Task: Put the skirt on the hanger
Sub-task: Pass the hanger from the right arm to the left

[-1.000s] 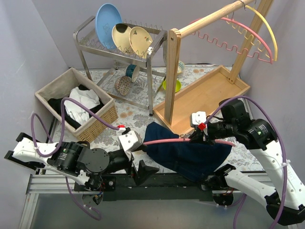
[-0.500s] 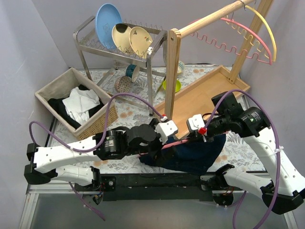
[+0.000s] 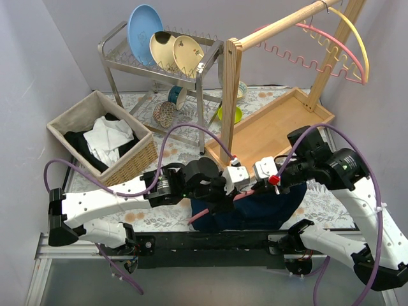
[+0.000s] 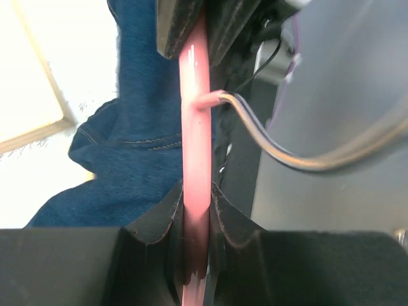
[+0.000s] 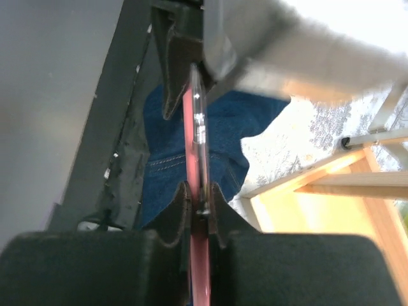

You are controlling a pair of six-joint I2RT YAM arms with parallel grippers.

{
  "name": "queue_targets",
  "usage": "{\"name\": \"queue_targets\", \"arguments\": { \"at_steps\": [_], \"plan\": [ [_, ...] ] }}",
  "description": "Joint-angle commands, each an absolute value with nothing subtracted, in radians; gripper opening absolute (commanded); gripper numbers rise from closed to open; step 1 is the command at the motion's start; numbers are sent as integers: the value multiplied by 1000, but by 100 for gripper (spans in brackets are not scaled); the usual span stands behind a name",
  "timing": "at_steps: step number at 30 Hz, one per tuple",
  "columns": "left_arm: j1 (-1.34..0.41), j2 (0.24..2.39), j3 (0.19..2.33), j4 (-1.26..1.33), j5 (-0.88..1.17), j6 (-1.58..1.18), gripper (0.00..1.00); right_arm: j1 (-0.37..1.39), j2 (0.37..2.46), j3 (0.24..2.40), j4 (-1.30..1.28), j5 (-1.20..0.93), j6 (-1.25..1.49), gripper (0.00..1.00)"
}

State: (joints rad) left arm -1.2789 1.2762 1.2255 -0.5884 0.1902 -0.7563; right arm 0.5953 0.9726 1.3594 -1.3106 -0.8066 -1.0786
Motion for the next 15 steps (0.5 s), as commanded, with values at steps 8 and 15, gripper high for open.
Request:
{"name": "queue_targets", "arguments": {
  "at_steps": [8,15],
  "plan": [
    [-1266,1193,1175,-347,121,-1101,0,437,778,1430,-852,-307,-462,81],
    [-1266,1301,1238,-256,29,-1207,0,333,689,1379,-804,-201,-348,82]
  ]
}}
